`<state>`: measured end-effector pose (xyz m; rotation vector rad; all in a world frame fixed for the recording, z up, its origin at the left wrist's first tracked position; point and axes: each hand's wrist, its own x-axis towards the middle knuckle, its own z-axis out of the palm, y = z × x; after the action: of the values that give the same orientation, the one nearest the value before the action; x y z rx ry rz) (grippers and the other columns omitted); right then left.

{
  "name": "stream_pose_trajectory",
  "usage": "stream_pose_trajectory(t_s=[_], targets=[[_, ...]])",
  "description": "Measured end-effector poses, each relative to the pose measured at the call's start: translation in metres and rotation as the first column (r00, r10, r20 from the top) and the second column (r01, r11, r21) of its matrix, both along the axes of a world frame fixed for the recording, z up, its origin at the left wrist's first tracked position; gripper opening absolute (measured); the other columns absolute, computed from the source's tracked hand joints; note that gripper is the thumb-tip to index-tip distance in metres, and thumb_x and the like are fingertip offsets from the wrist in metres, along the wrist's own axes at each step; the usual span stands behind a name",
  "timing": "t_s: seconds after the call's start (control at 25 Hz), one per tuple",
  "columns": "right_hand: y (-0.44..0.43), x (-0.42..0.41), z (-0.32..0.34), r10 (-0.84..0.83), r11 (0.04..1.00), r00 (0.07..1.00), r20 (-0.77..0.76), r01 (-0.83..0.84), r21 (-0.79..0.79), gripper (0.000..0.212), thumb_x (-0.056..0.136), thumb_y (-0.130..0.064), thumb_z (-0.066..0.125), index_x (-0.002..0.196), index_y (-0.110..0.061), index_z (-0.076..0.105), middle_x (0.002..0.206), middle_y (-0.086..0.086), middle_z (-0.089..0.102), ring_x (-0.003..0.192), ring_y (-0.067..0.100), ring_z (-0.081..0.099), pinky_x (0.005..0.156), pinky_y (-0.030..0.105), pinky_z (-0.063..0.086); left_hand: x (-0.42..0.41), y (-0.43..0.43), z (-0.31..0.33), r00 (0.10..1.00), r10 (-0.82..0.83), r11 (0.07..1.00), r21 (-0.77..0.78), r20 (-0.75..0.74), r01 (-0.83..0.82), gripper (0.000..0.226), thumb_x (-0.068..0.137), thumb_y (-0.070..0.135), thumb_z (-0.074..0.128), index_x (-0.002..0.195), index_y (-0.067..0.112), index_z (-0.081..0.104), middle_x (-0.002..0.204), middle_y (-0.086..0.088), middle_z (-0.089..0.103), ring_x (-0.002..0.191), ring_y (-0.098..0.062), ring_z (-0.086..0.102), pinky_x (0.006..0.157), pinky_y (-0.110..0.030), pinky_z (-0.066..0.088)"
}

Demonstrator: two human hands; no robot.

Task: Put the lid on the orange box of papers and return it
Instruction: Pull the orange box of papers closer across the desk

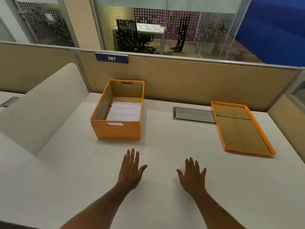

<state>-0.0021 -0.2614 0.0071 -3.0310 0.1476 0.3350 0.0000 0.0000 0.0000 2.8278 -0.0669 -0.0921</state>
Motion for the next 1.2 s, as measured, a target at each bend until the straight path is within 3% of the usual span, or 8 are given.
stream_pose_trajectory(t_s=[0.2, 0.36, 0.48, 0.64, 0.72, 0.88, 1.04, 1.2], targets=[[0.0, -0.004, -0.014, -0.032, 0.995, 0.998, -0.046, 0.027, -0.101, 0.053, 0.094, -0.054, 0.022, 0.126, -0.02, 0.045, 0.125, -0.003, 0.054, 0.117, 0.021, 0.05, 0.105, 0.054, 0.027, -0.009, 0.017, -0.017, 0.991, 0.085, 0.996, 0.022, -0.1, -0.083, 0.074, 0.092, 0.061, 0.015, 0.152, 0.017, 0.012, 0.162, -0.011, -0.003, 0.148, -0.029, -0.01, 0.12, -0.04, -0.002], [0.009, -0.005, -0.018, -0.083, 0.993, 0.994, -0.069, 0.076, -0.088, 0.047, 0.093, -0.053, 0.031, 0.112, -0.017, 0.054, 0.111, -0.001, 0.058, 0.103, 0.021, 0.057, 0.088, 0.041, 0.041, -0.006, 0.045, -0.031, 0.969, 0.09, 0.992, 0.107, -0.231, -0.067, 0.069, 0.097, 0.049, 0.034, 0.152, 0.013, 0.012, 0.163, -0.011, 0.001, 0.149, -0.03, -0.007, 0.12, -0.041, -0.001], [0.025, -0.006, -0.015, -0.071, 0.997, 0.997, -0.004, 0.071, -0.043, 0.045, 0.087, -0.043, 0.042, 0.082, -0.004, 0.064, 0.081, 0.012, 0.061, 0.073, 0.031, 0.06, 0.065, 0.042, 0.048, -0.001, 0.068, -0.037, 0.959, 0.098, 0.991, 0.114, -0.265, -0.07, 0.067, 0.095, 0.042, 0.043, 0.149, 0.008, 0.021, 0.162, -0.014, 0.008, 0.149, -0.031, -0.001, 0.12, -0.039, 0.002], [0.057, 0.021, -0.005, -0.088, 0.995, 0.996, -0.033, 0.086, -0.059, 0.045, 0.091, -0.049, 0.035, 0.106, -0.012, 0.056, 0.108, 0.006, 0.056, 0.101, 0.025, 0.052, 0.084, 0.04, 0.043, 0.022, 0.112, -0.019, 0.974, 0.224, 0.973, -0.049, -0.02, -0.225, 0.05, 0.093, 0.023, 0.054, 0.134, -0.003, 0.046, 0.149, -0.024, 0.037, 0.143, -0.037, 0.024, 0.119, -0.043, 0.018], [0.08, 0.043, 0.0, -0.097, 0.994, 0.995, -0.006, 0.097, 0.052, 0.046, 0.09, -0.049, 0.036, 0.11, -0.011, 0.052, 0.113, 0.007, 0.054, 0.105, 0.028, 0.05, 0.087, 0.042, 0.043, 0.045, 0.144, -0.002, 0.882, 0.46, 0.877, -0.21, 0.103, -0.433, 0.039, 0.091, 0.016, 0.057, 0.121, -0.01, 0.056, 0.131, -0.029, 0.055, 0.129, -0.042, 0.043, 0.11, -0.048, 0.033], [0.125, 0.09, 0.016, -0.065, 0.992, 0.997, 0.04, 0.06, 0.109, 0.043, 0.094, -0.043, 0.035, 0.111, -0.008, 0.054, 0.113, 0.008, 0.057, 0.105, 0.029, 0.053, 0.084, 0.04, 0.044, 0.098, 0.197, 0.035, 0.631, 0.774, 0.523, -0.511, -0.052, -0.683, 0.043, 0.099, 0.028, 0.043, 0.104, -0.011, 0.061, 0.112, -0.031, 0.063, 0.109, -0.044, 0.055, 0.091, -0.043, 0.04], [0.158, 0.148, 0.03, -0.219, 0.863, 0.974, -0.05, 0.218, 0.456, 0.042, 0.097, -0.033, 0.036, 0.108, 0.003, 0.055, 0.111, 0.021, 0.061, 0.106, 0.037, 0.056, 0.087, 0.041, 0.047, 0.146, 0.222, 0.051, 0.603, 0.736, 0.304, -0.647, -0.306, -0.699, 0.067, 0.098, 0.05, 0.029, 0.107, -0.007, 0.063, 0.119, -0.025, 0.063, 0.113, -0.039, 0.056, 0.095, -0.04, 0.039], [0.182, 0.202, 0.048, -0.39, 0.589, 0.885, -0.256, 0.453, 0.669, 0.047, 0.098, -0.034, 0.03, 0.111, 0.003, 0.055, 0.112, 0.019, 0.06, 0.11, 0.036, 0.054, 0.084, 0.034, 0.04, 0.185, 0.245, 0.061, 0.627, 0.54, 0.057, -0.719, -0.561, -0.693, 0.081, 0.088, 0.068, 0.033, 0.129, 0.001, 0.053, 0.14, -0.017, 0.049, 0.131, -0.035, 0.041, 0.11, -0.047, 0.031]])
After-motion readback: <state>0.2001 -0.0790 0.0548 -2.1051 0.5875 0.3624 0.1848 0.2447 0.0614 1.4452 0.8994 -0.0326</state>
